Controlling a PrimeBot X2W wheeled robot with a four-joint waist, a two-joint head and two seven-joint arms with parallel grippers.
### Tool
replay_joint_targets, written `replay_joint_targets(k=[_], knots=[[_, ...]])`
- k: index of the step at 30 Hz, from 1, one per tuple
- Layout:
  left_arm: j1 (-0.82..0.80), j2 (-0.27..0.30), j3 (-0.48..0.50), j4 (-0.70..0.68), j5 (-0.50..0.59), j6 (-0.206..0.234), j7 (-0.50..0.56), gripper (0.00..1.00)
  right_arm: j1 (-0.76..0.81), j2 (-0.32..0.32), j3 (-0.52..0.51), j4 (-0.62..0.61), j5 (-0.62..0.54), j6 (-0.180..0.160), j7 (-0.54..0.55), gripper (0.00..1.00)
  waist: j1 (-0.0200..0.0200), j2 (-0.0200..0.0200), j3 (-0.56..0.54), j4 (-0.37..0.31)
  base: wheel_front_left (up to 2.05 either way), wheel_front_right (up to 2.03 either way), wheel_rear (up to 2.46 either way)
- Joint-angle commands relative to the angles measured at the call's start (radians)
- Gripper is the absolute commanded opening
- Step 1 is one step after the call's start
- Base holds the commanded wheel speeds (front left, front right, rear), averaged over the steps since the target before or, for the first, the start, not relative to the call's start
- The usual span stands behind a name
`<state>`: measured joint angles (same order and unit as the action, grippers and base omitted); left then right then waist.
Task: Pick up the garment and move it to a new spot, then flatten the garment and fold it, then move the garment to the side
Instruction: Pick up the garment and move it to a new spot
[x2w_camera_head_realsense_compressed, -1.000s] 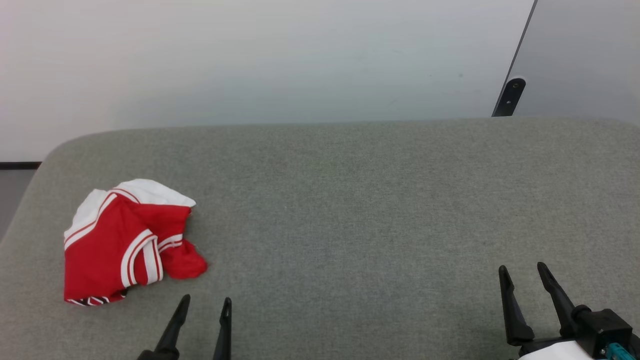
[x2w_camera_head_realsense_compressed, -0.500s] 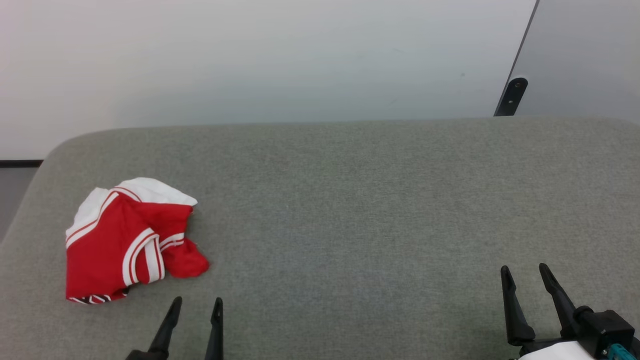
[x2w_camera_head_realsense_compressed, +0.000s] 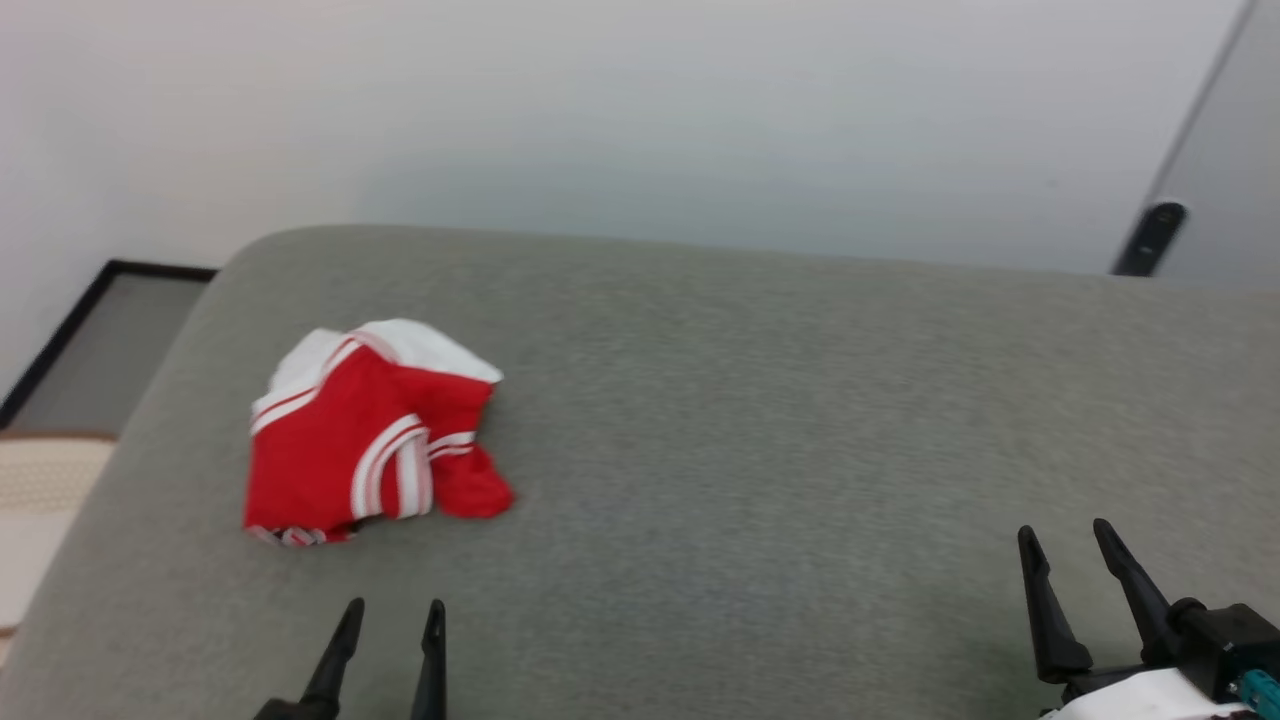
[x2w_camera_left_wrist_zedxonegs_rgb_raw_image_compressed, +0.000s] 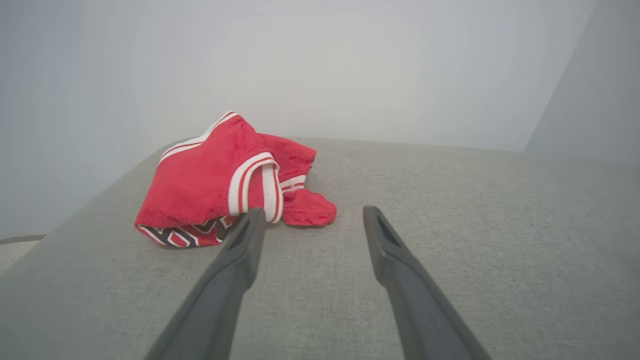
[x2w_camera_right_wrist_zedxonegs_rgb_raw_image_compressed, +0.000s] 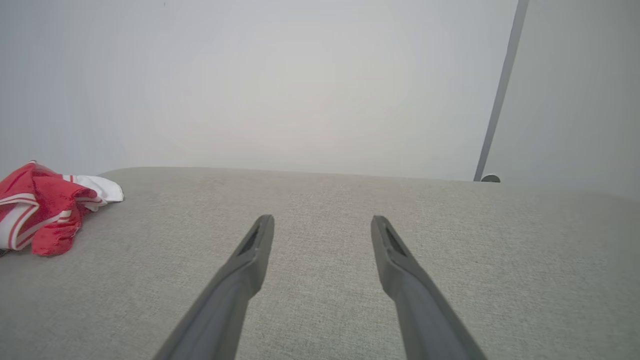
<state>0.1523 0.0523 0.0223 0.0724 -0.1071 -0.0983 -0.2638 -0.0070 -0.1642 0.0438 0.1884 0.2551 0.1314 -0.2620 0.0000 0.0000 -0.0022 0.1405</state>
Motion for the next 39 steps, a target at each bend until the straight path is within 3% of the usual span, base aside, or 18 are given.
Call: replay_joint_targets(k=[1, 13, 24, 28, 33, 39], knots=[[0.001, -0.001, 0.001, 0.002, 0.004, 0.001, -0.001, 1.0, -0.01, -0.003, 0.006, 0.0, 0.009, -0.001, -0.004, 1.0, 0.0, 0.0, -0.008, 0.094, 0.0, 0.0, 0.0], [0.027, -0.001, -0.01, 0.006, 0.013, 0.035, -0.001, 1.0, -0.012, 0.05, 0.074, 0.005, -0.051, -0.001, -0.004, 1.0, 0.0, 0.0, -0.032, 0.344, 0.0, 0.0, 0.0], [0.069, -0.002, -0.004, -0.088, -0.072, 0.147, -0.001, 1.0, -0.142, 0.045, 0.214, 0.072, -0.046, -0.001, -0.004, 1.0, 0.0, 0.0, 0.026, 0.388, 0.0, 0.0, 0.0], [0.083, -0.002, -0.014, -0.107, -0.093, 0.166, -0.001, 1.0, -0.16, 0.037, 0.235, 0.085, -0.037, -0.001, -0.004, 1.0, 0.0, 0.0, 0.029, 0.389, 0.0, 0.0, 0.0], [0.03, -0.002, -0.028, -0.104, -0.096, 0.14, -0.001, 1.0, -0.141, 0.038, 0.217, 0.066, -0.031, -0.001, -0.004, 1.0, 0.0, 0.0, 0.02, 0.378, 0.0, 0.0, 0.0], [-0.187, 0.05, -0.033, -0.059, -0.091, 0.051, -0.001, 1.0, -0.076, 0.058, 0.173, 0.009, -0.053, -0.001, -0.003, 1.0, 0.0, 0.0, 0.01, 0.329, 0.0, 0.0, 0.0]])
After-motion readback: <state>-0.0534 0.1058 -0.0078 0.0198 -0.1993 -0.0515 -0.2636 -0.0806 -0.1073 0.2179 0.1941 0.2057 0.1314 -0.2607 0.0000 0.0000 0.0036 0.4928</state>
